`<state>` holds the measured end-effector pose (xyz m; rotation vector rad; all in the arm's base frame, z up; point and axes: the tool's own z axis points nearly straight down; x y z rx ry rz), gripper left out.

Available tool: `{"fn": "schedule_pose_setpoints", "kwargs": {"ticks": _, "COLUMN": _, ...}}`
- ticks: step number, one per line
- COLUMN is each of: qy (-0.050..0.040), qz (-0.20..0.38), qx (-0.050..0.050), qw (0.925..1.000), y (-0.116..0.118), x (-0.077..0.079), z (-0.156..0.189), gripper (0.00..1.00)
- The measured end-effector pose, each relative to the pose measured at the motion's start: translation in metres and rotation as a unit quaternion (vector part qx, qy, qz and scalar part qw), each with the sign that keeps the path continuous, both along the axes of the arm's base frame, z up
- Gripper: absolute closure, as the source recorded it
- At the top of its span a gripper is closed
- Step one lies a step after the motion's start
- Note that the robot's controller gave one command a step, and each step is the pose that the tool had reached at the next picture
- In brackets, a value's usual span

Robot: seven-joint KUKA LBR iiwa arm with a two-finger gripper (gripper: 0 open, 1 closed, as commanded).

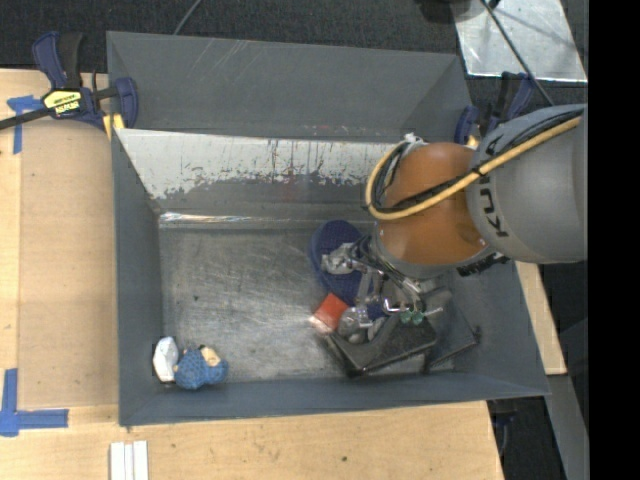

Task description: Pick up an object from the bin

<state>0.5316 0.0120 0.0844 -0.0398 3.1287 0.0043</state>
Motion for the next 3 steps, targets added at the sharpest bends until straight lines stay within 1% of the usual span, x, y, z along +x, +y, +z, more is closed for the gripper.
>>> {"fn": "schedule_pose_setpoints", "kwargs": {"ticks": 1, "qy": -0.0062, "qz": 0.0, "qx": 0.001, "qw": 1.0, "y": 0.001, "x": 0.003, "z": 0.004, "gripper": 1.0}}
{"fn": "schedule_pose_setpoints", "kwargs": {"ticks": 2, "qy": 0.0027, "qz": 0.057, "qx": -0.002, "qw": 0.9984, "y": 0.01, "x": 0.017, "z": 0.037, "gripper": 1.0}}
{"fn": "schedule_pose_setpoints", "kwargs": {"ticks": 3, "qy": -0.0002, "qz": 0.06, "qx": -0.002, "qw": 0.9982, "y": 0.01, "x": 0.025, "z": 0.216, "gripper": 1.0}}
